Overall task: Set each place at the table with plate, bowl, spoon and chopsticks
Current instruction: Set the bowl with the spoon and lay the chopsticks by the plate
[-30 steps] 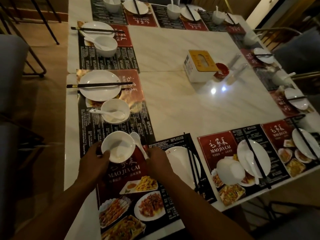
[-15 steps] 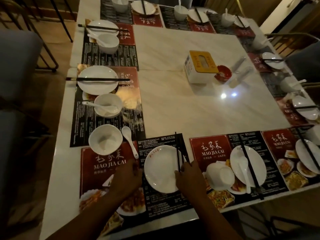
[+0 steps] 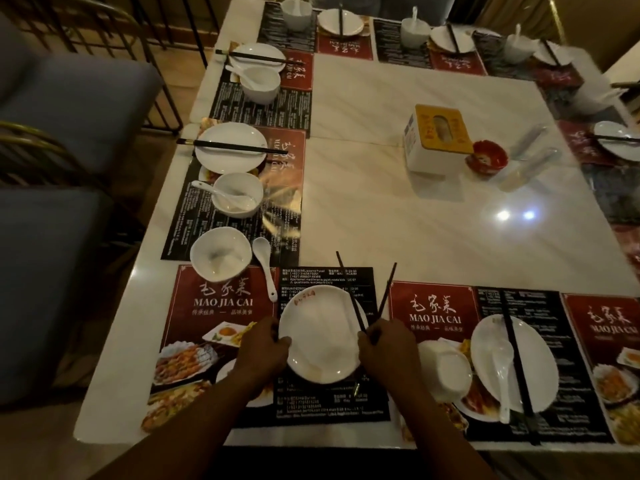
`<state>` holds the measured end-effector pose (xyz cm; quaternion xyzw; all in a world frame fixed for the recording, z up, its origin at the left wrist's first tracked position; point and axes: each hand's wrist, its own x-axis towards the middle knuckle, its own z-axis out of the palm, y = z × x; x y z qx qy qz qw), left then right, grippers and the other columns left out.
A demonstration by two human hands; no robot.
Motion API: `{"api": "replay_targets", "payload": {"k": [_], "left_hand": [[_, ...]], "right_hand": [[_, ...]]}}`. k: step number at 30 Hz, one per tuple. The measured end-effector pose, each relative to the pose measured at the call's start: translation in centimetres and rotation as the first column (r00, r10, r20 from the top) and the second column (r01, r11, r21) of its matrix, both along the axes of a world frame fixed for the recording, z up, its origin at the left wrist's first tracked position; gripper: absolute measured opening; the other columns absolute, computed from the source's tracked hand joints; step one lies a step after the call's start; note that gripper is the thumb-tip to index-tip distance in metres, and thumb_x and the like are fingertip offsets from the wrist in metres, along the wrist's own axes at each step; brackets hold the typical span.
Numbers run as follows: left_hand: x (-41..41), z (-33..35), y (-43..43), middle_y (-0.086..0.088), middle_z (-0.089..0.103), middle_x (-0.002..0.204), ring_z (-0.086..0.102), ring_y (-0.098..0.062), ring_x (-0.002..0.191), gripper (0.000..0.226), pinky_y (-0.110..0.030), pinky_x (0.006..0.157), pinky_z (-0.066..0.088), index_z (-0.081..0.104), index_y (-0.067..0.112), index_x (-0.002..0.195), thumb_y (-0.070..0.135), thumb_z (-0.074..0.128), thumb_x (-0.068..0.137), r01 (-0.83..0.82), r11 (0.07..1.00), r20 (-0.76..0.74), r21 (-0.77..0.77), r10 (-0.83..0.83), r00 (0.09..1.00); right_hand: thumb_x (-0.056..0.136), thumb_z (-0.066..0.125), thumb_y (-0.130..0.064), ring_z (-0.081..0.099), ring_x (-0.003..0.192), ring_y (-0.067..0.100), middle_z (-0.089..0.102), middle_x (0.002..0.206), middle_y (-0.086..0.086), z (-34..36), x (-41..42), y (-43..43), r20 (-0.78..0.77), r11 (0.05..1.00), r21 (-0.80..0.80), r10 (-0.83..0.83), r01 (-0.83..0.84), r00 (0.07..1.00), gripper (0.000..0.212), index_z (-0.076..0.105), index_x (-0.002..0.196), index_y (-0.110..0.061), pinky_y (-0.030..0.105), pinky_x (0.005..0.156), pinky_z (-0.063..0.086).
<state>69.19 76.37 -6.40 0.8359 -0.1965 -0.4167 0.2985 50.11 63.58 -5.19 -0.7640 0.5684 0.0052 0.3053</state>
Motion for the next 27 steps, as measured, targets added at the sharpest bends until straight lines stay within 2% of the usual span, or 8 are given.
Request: {"api": "replay_targets", "payload": {"k": [3,6,9,12,16,21,25,27], "left_hand": [[1.0,0.2,1.5,0.003,0.063,0.106,0.061,-0.017,0.094,0.026,-0.034,0.079,0.054,0.059,0.022,0.115,0.014,0.065,0.091,-0.001,1.000,0.023,0.015,0.000,1.000],[2.5,0.3,4.2,0.008,0.062,0.099,0.065,-0.017,0.092,0.026,-0.042,0.076,0.061,0.056,0.027,0.110,0.014,0.066,0.090,-0.032,0.999,-0.006,0.043,0.032,0.999],[3.9,0.3,6.9,0.006,0.067,0.105,0.064,-0.014,0.096,0.030,-0.034,0.077,0.058,0.061,0.021,0.118,0.011,0.066,0.090,-0.056,0.998,0.029,0.037,0.055,0.998],[5.2,0.5,9.2,0.005,0.063,0.104,0.062,-0.016,0.100,0.029,-0.028,0.076,0.051,0.061,0.021,0.117,0.009,0.066,0.091,-0.108,0.993,0.057,0.051,0.105,0.993],[6.9,0.5,11.3,0.003,0.065,0.111,0.062,-0.016,0.101,0.030,-0.039,0.090,0.054,0.065,0.021,0.116,0.011,0.069,0.089,-0.107,0.991,0.128,0.082,0.096,0.987],[8.8,-0.2,12.7,-0.001,0.068,0.113,0.062,-0.019,0.100,0.032,-0.039,0.091,0.052,0.064,0.020,0.118,0.012,0.070,0.088,-0.112,0.989,0.121,0.093,0.101,0.988],[10.2,-0.6,12.9,-0.002,0.066,0.116,0.061,-0.019,0.102,0.035,-0.035,0.088,0.051,0.062,0.019,0.123,0.014,0.070,0.090,-0.079,0.992,0.094,0.101,0.070,0.993],[10.9,-0.7,13.0,-0.001,0.065,0.116,0.061,-0.019,0.103,0.035,-0.037,0.090,0.053,0.062,0.020,0.123,0.015,0.070,0.090,-0.056,0.993,0.070,0.107,0.049,0.996]], "right_hand": [[0.086,0.073,-0.029,0.064,0.068,0.004,0.066,0.076,-0.007,0.0,-0.3,-1.1,0.073,0.999,0.033,-0.032,0.030,0.997,0.014,0.067,0.074,-0.024,0.029,0.068,0.059],[0.083,0.074,-0.033,0.066,0.070,0.005,0.067,0.080,-0.006,-0.5,0.3,-1.6,0.076,0.997,0.062,-0.041,0.036,0.996,0.013,0.066,0.075,-0.026,0.032,0.068,0.061],[0.084,0.073,-0.035,0.065,0.075,0.006,0.065,0.085,-0.006,-1.3,1.5,-0.9,0.046,0.997,0.077,0.029,-0.032,0.999,0.015,0.063,0.074,-0.028,0.033,0.072,0.061],[0.086,0.072,-0.032,0.058,0.074,0.004,0.060,0.088,-0.006,-1.8,2.7,0.8,0.012,0.994,0.036,0.099,-0.099,0.995,0.019,0.060,0.073,-0.025,0.027,0.070,0.055],[0.089,0.067,-0.039,0.056,0.078,0.011,0.054,0.103,-0.001,-2.2,3.6,1.9,-0.078,0.991,-0.007,0.136,-0.137,0.988,0.020,0.060,0.081,-0.021,0.026,0.068,0.045],[0.088,0.067,-0.046,0.057,0.084,0.015,0.049,0.120,0.004,-2.3,3.9,2.4,-0.126,0.988,-0.029,0.146,-0.150,0.981,0.028,0.055,0.091,-0.022,0.028,0.071,0.047],[0.089,0.064,-0.048,0.054,0.095,0.016,0.048,0.118,0.004,-1.6,4.6,3.2,-0.169,0.978,-0.145,0.128,-0.153,0.977,0.030,0.056,0.099,-0.021,0.032,0.075,0.054],[0.092,0.062,-0.042,0.053,0.093,0.014,0.050,0.112,0.000,-1.2,5.7,4.2,-0.101,0.968,-0.200,0.134,-0.152,0.986,0.021,0.058,0.098,-0.021,0.031,0.075,0.054]]}}
